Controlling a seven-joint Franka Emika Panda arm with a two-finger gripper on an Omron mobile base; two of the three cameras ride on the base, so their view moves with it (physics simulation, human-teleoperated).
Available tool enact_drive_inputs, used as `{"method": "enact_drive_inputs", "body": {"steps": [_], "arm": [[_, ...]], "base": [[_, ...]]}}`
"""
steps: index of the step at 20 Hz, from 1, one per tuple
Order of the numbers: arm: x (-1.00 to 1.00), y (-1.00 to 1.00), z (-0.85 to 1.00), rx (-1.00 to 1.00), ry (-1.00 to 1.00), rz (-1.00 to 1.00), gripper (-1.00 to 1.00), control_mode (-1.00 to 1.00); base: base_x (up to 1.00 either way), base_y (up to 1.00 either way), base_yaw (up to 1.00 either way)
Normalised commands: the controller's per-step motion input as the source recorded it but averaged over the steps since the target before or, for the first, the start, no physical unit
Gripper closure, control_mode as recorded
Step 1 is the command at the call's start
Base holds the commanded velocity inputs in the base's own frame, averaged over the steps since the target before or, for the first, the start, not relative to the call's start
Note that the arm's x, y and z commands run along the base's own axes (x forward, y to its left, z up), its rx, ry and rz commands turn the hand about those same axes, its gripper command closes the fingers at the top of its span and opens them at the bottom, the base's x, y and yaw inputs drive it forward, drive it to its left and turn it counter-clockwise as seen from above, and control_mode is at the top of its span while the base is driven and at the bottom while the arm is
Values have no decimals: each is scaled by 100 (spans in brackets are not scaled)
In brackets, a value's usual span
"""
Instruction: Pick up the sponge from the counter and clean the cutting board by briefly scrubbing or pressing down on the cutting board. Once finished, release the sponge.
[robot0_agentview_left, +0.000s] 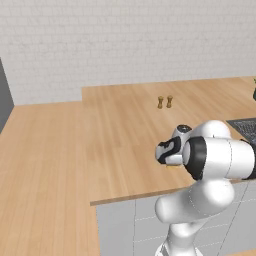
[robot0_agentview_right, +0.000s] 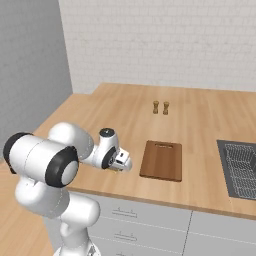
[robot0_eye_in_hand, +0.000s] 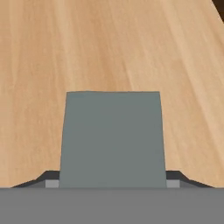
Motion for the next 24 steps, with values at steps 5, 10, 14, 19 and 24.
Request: {"method": "enact_drive_inputs", "body": {"steps": [5,10,14,19,24], "arm": [[-6,-10,56,1,-13,1,100,-100],[1,-42,95,2,5,-1,100,-100],[20,-58,53,0,16,-1,100,-100],[25,-66,0,0,10,0,100,-100],[14,-57,-30,0,0,0,100,-100]], "base": [[0,0,0],[0,0,0],[0,0,0],[0,0,0],[0,0,0]]}}
